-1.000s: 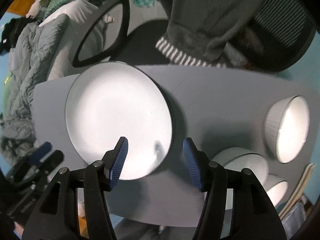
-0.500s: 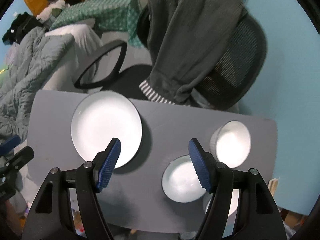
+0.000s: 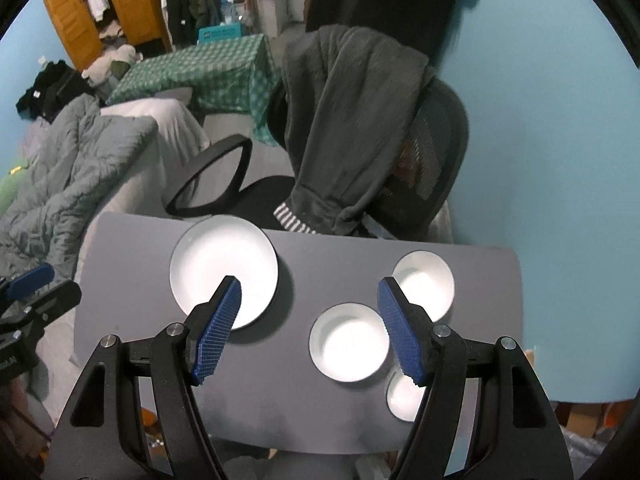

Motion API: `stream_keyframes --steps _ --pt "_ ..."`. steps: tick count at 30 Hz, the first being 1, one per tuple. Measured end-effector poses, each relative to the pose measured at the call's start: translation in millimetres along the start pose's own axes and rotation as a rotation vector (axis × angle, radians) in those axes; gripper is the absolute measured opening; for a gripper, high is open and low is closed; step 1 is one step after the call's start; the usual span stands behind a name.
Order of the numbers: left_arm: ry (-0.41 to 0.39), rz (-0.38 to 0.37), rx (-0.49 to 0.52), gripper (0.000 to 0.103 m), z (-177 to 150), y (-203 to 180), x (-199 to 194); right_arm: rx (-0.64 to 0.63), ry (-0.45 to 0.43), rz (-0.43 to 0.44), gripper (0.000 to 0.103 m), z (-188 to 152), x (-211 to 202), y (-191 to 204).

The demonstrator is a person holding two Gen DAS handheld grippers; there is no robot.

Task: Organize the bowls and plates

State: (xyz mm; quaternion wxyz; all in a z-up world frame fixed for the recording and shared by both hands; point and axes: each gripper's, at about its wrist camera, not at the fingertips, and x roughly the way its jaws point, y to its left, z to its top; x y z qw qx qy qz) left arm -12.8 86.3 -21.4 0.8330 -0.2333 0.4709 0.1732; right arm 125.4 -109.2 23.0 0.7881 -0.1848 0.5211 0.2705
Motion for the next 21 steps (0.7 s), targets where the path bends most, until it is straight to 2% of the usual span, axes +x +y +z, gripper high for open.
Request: stream_keyframes --steps 5,15,21 --pt "-0.043 -0.008 0.028 0.077 0.6 -9.3 -20.9 0.017 -0.04 -0.01 0.07 -5.0 -24.5 -3.2" --pt "-0.054 -0.066 0.072 0.078 -3.0 -27.1 -43.1 0.064 -0.081 -0.022 0.07 -20.6 -53.2 -5.7" --pt "-0.047 -0.098 0.102 0.078 -6.2 -37.1 -43.7 0.104 -0.087 -0.013 0.07 -29.6 -61.7 -12.3"
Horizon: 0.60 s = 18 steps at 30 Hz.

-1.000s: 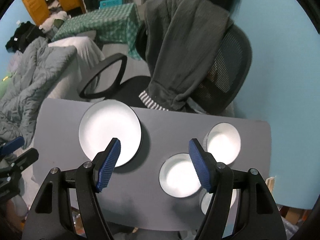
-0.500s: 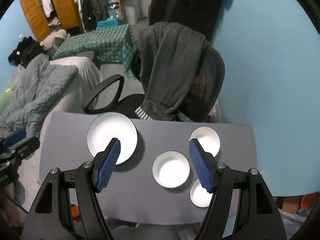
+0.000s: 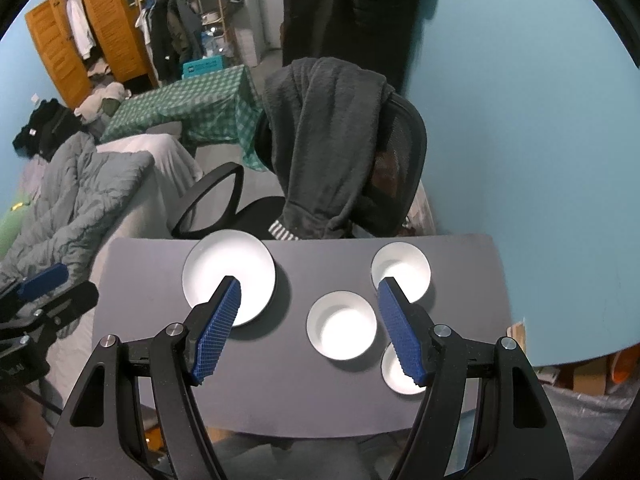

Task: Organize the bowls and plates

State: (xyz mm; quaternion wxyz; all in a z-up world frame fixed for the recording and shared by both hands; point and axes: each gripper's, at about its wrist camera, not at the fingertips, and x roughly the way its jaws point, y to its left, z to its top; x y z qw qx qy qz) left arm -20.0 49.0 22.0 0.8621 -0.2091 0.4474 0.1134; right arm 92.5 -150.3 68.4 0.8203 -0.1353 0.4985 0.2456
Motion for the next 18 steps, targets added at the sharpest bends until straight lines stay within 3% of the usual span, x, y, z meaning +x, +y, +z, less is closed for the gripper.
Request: stream_keyframes --steps 18 --pt "0.042 -0.062 0.063 0.078 3.3 -30.6 15.2 0.093 0.007 -0.029 0.07 -15.0 -10.1 -29.9"
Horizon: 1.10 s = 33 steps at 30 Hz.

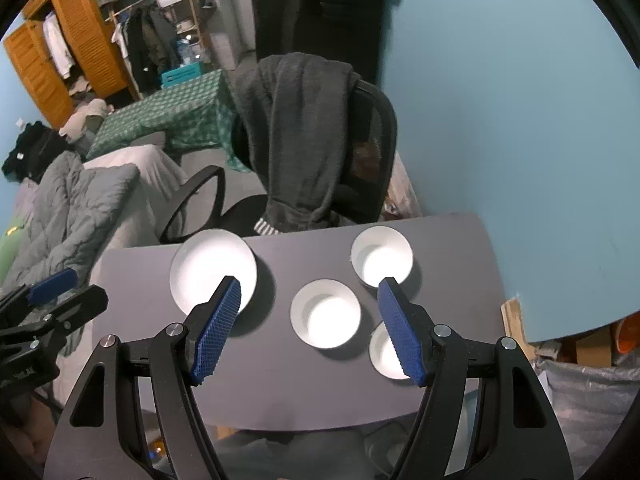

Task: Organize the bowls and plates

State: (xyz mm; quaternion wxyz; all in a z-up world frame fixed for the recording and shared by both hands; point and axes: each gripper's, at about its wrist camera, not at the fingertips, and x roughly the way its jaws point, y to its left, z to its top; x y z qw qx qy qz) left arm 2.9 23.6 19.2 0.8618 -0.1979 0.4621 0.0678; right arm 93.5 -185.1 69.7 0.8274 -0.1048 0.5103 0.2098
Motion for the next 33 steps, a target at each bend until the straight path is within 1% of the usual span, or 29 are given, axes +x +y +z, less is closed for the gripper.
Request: stream_keyframes --steps 15,22,33 --pt "0.044 -0.066 0.128 0.078 6.9 -48.8 17.7 0.11 0.005 -0.049 0.07 -8.2 -8.2 -41.3" --pt "0.064 -0.091 0.172 0.078 11.6 -65.2 25.0 0.161 0.004 -0.071 0.07 -10.6 -11.2 -58.8" --pt "0.109 -0.132 0.229 0.078 19.7 -91.1 49.3 0.253 0.023 -0.116 0.07 -20.9 -9.9 -88.2"
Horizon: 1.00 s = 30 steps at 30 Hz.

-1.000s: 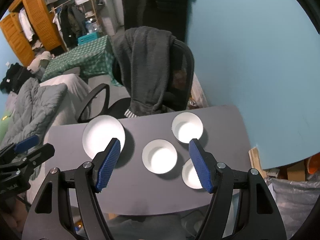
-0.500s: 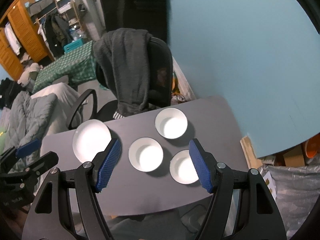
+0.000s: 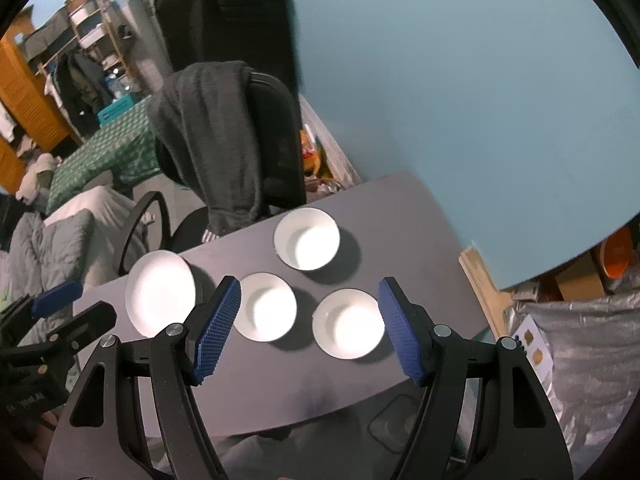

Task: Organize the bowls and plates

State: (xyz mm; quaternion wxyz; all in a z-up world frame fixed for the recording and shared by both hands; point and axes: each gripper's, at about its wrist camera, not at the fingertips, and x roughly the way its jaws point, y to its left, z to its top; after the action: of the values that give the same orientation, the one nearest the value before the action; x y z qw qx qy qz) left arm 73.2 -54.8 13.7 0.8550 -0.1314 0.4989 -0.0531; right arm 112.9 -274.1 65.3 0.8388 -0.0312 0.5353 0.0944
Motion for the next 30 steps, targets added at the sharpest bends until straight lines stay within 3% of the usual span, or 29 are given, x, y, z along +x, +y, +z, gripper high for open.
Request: stream_keyframes --steps 11,30 --pt "0.046 0.0 0.043 0.078 17.2 -15.7 24.9 0.058 0.047 -0.017 0.07 -0.7 17.8 -19.0" --pt "0.134 0.073 -0.027 0.078 30.9 0.3 69.5 0.021 0.15 0.041 0.07 10.2 74.1 -20.7"
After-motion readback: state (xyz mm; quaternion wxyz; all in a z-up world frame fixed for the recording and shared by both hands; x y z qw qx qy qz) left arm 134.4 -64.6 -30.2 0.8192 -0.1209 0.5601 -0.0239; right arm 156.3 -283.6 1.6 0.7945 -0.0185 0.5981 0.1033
